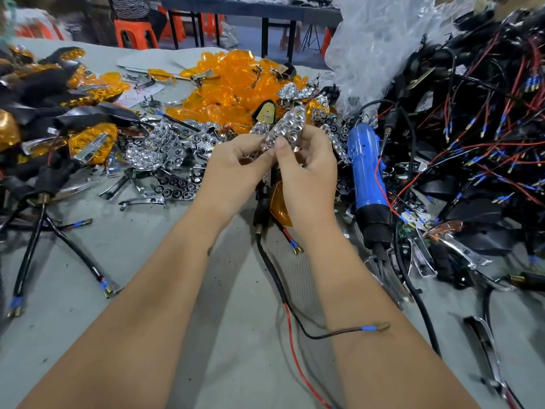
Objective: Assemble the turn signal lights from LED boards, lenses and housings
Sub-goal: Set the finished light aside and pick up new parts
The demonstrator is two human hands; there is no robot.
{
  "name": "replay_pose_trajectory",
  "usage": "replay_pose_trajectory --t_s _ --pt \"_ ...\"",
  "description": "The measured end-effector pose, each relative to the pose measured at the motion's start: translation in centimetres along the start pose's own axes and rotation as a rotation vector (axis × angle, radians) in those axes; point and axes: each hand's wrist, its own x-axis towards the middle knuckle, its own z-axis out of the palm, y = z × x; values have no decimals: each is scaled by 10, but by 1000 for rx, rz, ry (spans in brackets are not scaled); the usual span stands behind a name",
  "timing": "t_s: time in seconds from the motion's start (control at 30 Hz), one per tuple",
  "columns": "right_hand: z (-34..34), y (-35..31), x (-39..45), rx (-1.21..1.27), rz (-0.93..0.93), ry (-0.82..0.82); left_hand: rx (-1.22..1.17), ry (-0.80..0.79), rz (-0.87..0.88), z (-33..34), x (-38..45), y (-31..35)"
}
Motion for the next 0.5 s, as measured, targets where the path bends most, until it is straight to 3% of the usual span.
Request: replay_pose_trajectory --t_s 0.07,0.17,0.27,0.43,0.5 --pt "-2 0 2 -14 19 9 21 15 -22 -1 1 0" --pt "-3 0 2 -41 16 85 46 159 -94 -4 2 0" --pt "-3 2 2 -50 32 171 317 288 -164 -3 0 -7" --pt "-3 2 1 7 58 187 814 117 -201 11 -2 -14" --pt "-3 1 1 10 59 185 889 102 -205 11 0 -15"
